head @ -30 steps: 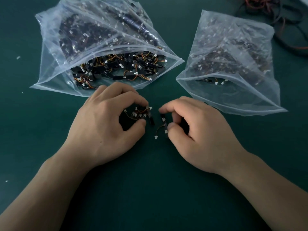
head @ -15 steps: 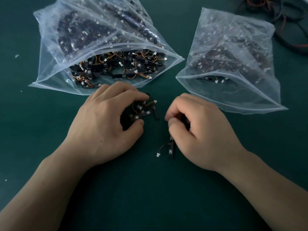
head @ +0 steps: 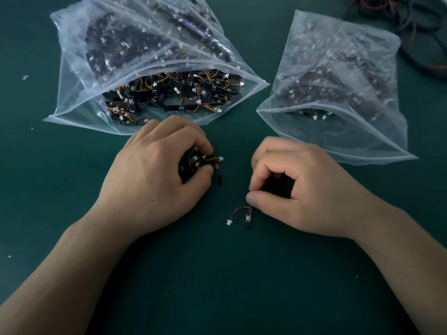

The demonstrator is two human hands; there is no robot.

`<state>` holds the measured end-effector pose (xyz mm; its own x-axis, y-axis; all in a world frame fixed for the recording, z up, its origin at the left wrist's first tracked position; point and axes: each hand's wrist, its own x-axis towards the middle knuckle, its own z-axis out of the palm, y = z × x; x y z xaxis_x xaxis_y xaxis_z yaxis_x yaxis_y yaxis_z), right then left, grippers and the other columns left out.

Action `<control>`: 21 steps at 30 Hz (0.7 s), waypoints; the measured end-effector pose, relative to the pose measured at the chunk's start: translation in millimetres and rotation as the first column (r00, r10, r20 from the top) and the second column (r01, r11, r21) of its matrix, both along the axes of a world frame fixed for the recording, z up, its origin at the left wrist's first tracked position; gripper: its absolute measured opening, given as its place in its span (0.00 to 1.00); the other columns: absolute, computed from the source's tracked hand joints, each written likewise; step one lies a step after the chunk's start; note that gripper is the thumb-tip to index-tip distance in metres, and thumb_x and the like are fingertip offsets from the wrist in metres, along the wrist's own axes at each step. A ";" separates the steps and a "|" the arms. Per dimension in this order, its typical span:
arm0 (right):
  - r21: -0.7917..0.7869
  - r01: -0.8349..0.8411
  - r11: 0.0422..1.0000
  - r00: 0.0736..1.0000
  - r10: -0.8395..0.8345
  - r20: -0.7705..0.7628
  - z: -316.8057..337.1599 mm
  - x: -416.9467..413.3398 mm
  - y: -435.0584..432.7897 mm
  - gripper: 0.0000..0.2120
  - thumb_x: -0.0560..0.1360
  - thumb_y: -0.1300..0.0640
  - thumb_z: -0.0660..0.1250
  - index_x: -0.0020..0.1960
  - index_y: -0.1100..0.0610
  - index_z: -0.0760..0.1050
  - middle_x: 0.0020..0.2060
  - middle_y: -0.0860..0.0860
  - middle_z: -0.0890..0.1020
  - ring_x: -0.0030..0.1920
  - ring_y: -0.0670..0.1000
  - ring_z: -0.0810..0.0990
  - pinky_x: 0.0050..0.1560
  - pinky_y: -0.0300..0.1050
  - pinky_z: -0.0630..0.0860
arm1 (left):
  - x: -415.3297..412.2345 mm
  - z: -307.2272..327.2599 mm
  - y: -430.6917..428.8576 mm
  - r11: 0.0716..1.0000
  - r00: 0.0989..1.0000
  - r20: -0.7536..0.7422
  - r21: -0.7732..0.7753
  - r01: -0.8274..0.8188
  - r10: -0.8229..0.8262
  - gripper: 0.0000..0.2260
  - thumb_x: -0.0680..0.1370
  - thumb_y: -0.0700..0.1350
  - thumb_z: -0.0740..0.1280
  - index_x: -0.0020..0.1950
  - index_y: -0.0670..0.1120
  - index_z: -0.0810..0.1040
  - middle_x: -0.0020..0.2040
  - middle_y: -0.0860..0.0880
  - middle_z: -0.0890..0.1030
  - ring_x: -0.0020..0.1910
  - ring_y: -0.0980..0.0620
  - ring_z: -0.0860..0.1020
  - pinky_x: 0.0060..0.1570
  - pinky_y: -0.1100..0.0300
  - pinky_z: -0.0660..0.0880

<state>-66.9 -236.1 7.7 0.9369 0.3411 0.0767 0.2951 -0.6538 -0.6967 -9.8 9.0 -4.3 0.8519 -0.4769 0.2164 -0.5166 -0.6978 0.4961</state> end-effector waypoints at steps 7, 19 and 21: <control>0.026 -0.031 0.999 0.999 0.031 0.014 -1.0 -2.8 -0.2 0.02 0.74 0.55 0.76 0.44 0.50 0.84 0.45 0.42 0.80 0.48 0.50 0.81 0.47 0.45 0.76 | -1.4 0.7 -1.9 1.000 1.000 0.019 0.023 0.016 -0.017 0.08 0.75 0.56 0.68 0.52 0.57 0.81 0.58 0.62 0.77 0.55 0.50 0.75 0.54 0.56 0.69; -0.165 0.179 0.970 0.983 -0.168 0.079 -4.0 1.8 26.1 0.25 0.71 0.30 0.69 0.64 0.39 0.79 0.42 0.40 0.74 0.46 0.42 0.75 0.43 0.37 0.70 | 0.8 -3.1 -2.8 0.992 0.995 0.044 -0.083 0.095 -0.092 0.07 0.79 0.57 0.70 0.47 0.54 0.81 0.54 0.60 0.78 0.54 0.50 0.78 0.55 0.49 0.75; -0.155 0.203 0.967 0.976 -0.189 0.104 -5.5 2.5 28.6 0.16 0.73 0.38 0.73 0.58 0.41 0.82 0.40 0.41 0.75 0.43 0.43 0.75 0.41 0.39 0.70 | 1.4 -2.3 -2.8 0.981 0.992 0.017 -0.143 0.129 -0.128 0.06 0.80 0.53 0.71 0.48 0.52 0.82 0.53 0.58 0.80 0.53 0.48 0.79 0.53 0.45 0.77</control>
<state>-64.4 -207.5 2.2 0.9788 0.1660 0.1200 0.2048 -0.8078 -0.5527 -8.5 6.2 -6.7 0.7834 -0.5460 0.2970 -0.6019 -0.5473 0.5815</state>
